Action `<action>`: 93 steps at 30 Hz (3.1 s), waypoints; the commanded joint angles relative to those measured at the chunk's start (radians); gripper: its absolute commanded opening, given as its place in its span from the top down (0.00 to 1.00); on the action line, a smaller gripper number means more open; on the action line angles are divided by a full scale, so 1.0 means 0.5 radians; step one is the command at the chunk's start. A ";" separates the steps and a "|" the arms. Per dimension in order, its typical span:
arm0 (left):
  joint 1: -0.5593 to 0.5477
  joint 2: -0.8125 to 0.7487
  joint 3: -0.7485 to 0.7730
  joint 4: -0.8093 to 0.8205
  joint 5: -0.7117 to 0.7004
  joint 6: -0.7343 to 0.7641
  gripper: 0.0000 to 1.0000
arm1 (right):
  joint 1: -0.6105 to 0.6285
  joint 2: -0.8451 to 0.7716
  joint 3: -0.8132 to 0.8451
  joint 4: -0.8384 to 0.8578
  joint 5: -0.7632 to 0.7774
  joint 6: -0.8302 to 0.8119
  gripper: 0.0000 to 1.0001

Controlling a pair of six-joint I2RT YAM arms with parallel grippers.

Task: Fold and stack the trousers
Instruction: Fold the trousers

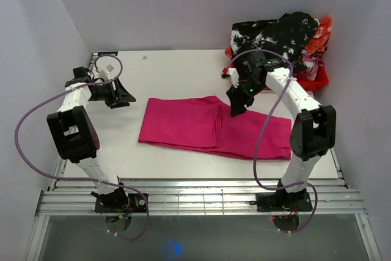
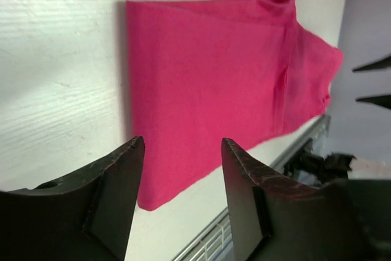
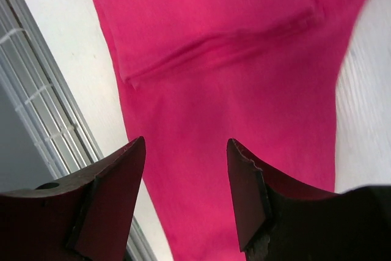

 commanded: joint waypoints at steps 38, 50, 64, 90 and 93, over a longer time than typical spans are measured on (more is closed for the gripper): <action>0.088 0.017 -0.292 0.026 -0.295 0.386 0.27 | 0.091 0.028 -0.558 0.360 -0.041 0.122 0.32; -0.062 0.398 -0.285 0.133 -0.025 0.432 0.30 | -1.068 -0.236 -0.767 0.003 0.392 -0.050 0.32; -0.096 0.582 -0.322 0.336 0.208 0.239 0.65 | -1.317 -0.034 -0.785 0.132 0.551 0.085 0.30; 0.419 0.321 0.125 -0.424 0.251 0.594 1.00 | -1.262 0.055 -0.641 0.166 -0.098 0.245 0.27; 0.428 0.288 0.150 -0.486 0.187 0.616 1.00 | -1.186 0.092 -0.653 0.227 -0.289 0.364 0.26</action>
